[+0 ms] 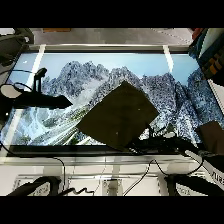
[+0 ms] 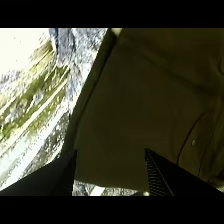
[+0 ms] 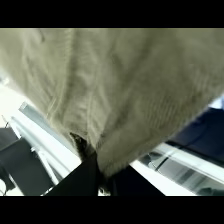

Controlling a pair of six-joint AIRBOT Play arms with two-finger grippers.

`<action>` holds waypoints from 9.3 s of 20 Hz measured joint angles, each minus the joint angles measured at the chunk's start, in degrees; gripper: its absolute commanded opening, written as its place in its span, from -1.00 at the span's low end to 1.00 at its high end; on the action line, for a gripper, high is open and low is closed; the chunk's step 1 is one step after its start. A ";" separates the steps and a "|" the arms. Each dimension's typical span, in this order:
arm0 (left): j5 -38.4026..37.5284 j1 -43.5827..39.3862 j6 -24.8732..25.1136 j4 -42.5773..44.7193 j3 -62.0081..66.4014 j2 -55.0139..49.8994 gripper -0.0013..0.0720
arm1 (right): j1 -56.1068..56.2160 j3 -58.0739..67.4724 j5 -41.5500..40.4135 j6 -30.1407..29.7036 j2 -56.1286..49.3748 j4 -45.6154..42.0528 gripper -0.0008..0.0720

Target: Fold the clothes and pants, and hang the long-sleeved shirts on hangers.

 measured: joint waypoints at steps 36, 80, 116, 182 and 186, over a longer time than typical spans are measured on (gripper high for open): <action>25.27 3.32 20.39 -28.57 -6.45 42.29 -0.95 | 0.00 51.15 9.88 8.52 27.06 -20.15 -0.85; 10.67 -23.43 -12.66 -5.11 -15.30 -3.56 0.93 | -19.37 35.41 23.30 21.07 3.93 -66.51 -0.08; 12.98 -22.56 -8.76 -4.70 -15.30 -3.67 0.92 | -17.33 27.19 12.63 -1.09 -11.02 -23.87 0.40; 13.16 -17.40 -3.67 3.52 -6.69 12.00 -0.94 | -31.69 49.77 14.27 13.81 1.79 -47.91 -0.85; 14.25 -14.71 -3.50 5.16 -5.70 20.63 -0.94 | -47.82 50.95 17.64 16.26 8.17 -54.66 -0.85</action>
